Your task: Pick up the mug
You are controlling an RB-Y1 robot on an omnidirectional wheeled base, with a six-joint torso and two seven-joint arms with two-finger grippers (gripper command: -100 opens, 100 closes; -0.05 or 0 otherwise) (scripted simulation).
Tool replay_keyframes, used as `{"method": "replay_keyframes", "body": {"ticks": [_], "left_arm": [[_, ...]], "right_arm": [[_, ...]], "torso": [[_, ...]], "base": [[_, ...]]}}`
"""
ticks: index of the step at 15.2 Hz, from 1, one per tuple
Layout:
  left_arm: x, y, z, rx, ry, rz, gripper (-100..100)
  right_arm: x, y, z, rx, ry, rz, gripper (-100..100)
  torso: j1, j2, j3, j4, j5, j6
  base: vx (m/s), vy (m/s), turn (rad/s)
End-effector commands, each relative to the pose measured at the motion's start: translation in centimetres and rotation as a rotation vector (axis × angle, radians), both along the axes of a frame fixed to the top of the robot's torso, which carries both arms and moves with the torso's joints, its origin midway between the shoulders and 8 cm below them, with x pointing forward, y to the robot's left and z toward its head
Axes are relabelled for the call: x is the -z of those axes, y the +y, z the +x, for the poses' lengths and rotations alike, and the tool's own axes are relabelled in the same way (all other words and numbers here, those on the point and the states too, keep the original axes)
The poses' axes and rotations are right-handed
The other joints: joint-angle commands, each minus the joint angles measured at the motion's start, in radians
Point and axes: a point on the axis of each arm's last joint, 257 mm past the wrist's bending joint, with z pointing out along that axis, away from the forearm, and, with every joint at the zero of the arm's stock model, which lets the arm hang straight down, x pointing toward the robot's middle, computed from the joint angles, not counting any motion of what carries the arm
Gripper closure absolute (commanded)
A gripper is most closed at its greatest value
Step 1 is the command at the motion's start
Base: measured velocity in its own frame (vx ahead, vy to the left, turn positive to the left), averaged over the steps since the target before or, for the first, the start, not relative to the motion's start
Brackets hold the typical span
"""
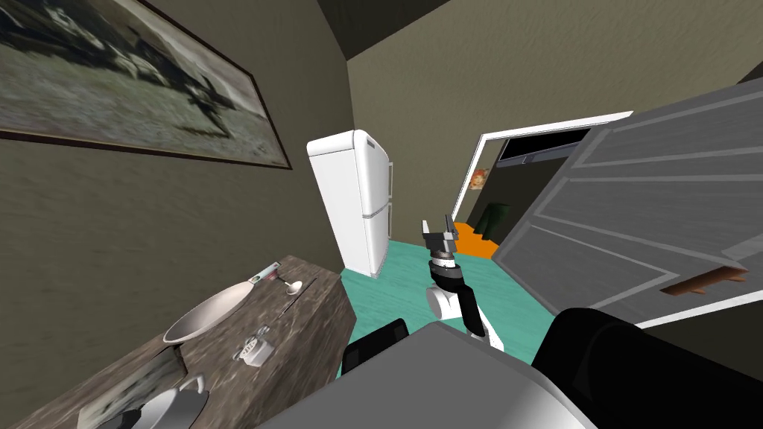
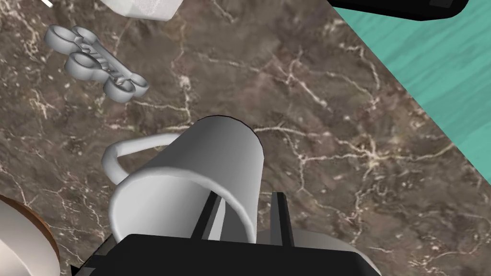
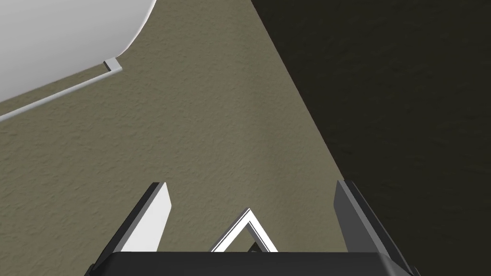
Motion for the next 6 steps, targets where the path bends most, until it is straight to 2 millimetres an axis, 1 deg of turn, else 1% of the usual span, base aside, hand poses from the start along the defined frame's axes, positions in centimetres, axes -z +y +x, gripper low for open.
{"method": "replay_keyframes", "body": {"ticks": [1, 3, 4, 5, 6], "left_arm": [[0.0, 0.0, 0.0, 0.000, 0.000, 0.000, 100], [-0.1, 0.0, 0.1, -0.004, -0.006, 0.000, 100], [-1.1, -0.2, 0.0, 0.008, 0.001, 0.000, 100], [-1.3, -0.3, 0.0, 0.010, 0.001, 0.000, 100], [-0.8, -0.1, 0.0, 0.006, -0.002, 0.000, 100]], "right_arm": [[0.0, 0.0, 0.0, 0.000, 0.000, 0.000, 0], [0.0, 0.0, 0.0, 0.000, 0.000, 0.000, 0], [0.0, 0.0, 0.0, 0.000, 0.000, 0.000, 0], [0.0, 0.0, 0.0, 0.000, 0.000, 0.000, 0], [0.0, 0.0, 0.0, 0.000, 0.000, 0.000, 0]], "torso": [[0.000, 0.000, 0.000, 0.000, 0.000, 0.000], [0.000, -0.002, -0.002, -0.002, 0.000, 0.002], [0.000, -0.002, -0.002, -0.002, 0.000, 0.001], [0.000, -0.003, -0.002, -0.002, 0.000, 0.000], [0.000, -0.003, -0.002, -0.002, -0.001, 0.000]], "base": [[-0.001, 0.000, 0.026], [0.000, 0.000, 0.000], [0.011, 0.002, 0.072], [0.025, 0.002, 0.093], [0.015, 0.001, 0.033]]}}
